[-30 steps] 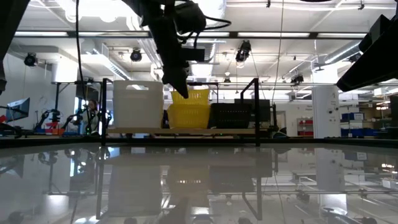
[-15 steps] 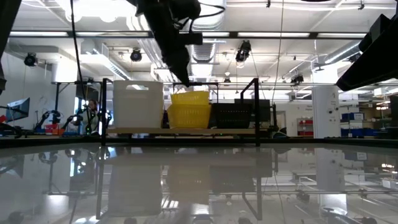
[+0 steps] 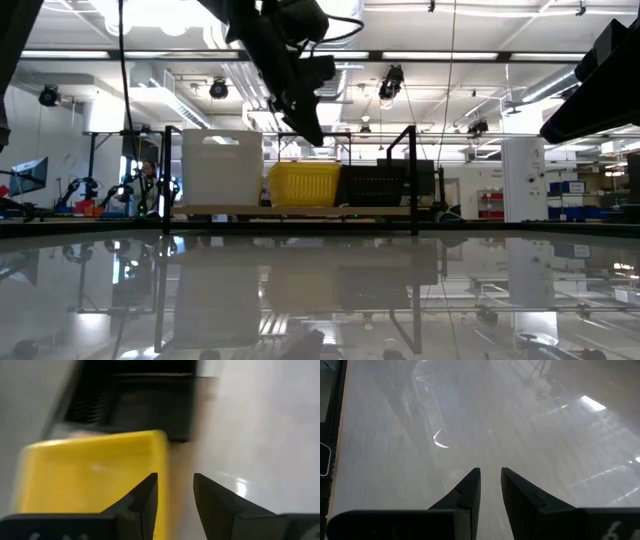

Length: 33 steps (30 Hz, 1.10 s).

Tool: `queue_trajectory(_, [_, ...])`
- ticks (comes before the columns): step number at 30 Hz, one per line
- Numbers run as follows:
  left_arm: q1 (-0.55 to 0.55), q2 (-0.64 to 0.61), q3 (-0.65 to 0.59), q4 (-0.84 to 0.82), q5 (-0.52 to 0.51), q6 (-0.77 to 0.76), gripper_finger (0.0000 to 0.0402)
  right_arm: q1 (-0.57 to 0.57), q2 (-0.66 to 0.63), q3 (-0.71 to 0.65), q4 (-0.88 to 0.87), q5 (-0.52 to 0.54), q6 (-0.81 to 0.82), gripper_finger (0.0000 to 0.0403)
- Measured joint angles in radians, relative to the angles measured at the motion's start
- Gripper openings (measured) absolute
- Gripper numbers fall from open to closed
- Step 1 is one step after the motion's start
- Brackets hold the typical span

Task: Stack baskets on shelf by color
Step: Return to Home Position

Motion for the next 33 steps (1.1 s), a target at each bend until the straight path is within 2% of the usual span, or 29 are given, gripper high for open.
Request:
queue_trajectory(2, [-0.008,0.009,-0.001,0.003,0.091,0.019,0.0109,0.000,0.000,0.000,0.000,0.000,-0.002,0.0068])
queue_trajectory(4, [-0.019,0.025,-0.001,0.008,0.098,0.023,0.0109,0.000,0.000,0.000,0.000,0.000,-0.002,0.0068])
queue_trajectory(14, [-0.022,0.083,-0.004,-0.097,-0.153,0.035,0.0108,0.000,0.000,0.000,0.000,0.000,-0.001,0.0068])
queue_trajectory(21, [-0.042,0.052,0.003,-0.206,-0.176,0.027,0.0108,0.000,0.000,0.000,0.001,-0.007,0.011,0.0068])
queue_trajectory(25, [-0.091,0.005,0.029,-0.281,-0.172,-0.052,0.0108,-0.004,0.000,-0.001,-0.031,-0.025,0.001,0.0068])
queue_trajectory(28, [-0.160,-0.062,0.026,-0.313,-0.172,-0.125,0.0108,-0.030,0.000,-0.003,-0.152,-0.037,0.011,0.0068])
queue_trajectory(30, [-0.228,-0.122,-0.011,-0.308,-0.171,-0.165,0.0108,-0.054,0.000,-0.004,-0.255,-0.076,0.011,0.0061])
queue_trajectory(33, [-0.337,-0.230,-0.123,-0.241,-0.172,-0.226,0.0108,-0.084,-0.021,-0.035,-0.338,-0.107,-0.014,0.0025])
